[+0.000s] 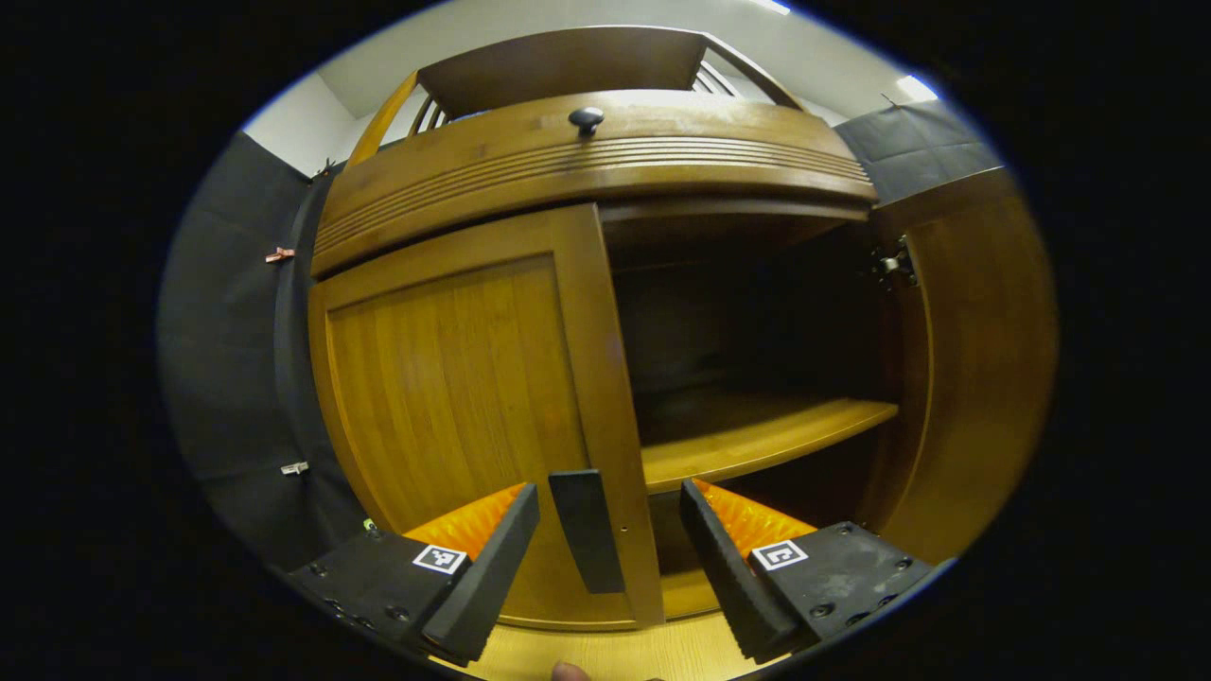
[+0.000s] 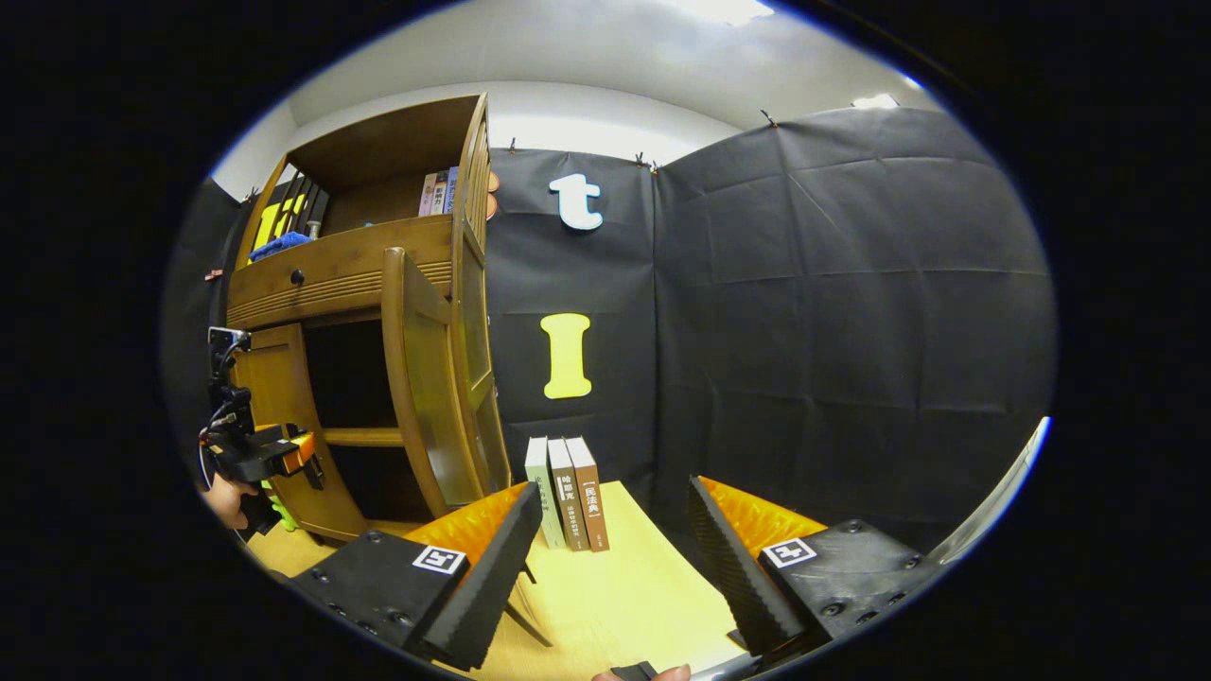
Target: Open the right door of the double-door shoe cabinet with the right hand, and open the left door with the left hand.
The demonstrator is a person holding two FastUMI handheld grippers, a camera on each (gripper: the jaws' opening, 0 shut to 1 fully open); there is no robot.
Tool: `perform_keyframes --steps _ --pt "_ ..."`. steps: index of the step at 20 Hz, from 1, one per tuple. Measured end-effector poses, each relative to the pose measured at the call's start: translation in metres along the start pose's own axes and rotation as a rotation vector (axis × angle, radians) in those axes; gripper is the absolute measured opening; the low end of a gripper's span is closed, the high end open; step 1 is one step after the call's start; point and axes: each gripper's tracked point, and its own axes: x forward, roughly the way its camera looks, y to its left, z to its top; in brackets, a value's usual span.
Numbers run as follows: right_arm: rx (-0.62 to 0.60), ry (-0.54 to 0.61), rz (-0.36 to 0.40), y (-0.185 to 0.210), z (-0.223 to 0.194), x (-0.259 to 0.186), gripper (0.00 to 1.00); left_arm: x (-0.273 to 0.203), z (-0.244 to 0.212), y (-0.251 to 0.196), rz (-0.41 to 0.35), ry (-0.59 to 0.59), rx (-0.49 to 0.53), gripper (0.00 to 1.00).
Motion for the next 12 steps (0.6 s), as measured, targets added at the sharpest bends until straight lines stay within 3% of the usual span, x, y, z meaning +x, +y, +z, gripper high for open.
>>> perform_keyframes --steps 2,8,12 --pt "-0.006 -0.001 -0.008 -0.002 0.001 -0.001 0.98 0.011 -0.012 0.001 -0.001 0.026 -0.029 0.89" --pt "-0.022 -0.002 -0.031 -0.004 0.004 -0.015 0.98 0.029 -0.029 0.009 0.028 0.061 -0.046 0.41" --pt "-0.008 0.003 -0.013 0.009 0.006 -0.029 0.98 0.025 -0.032 0.009 0.028 0.085 -0.062 0.34"
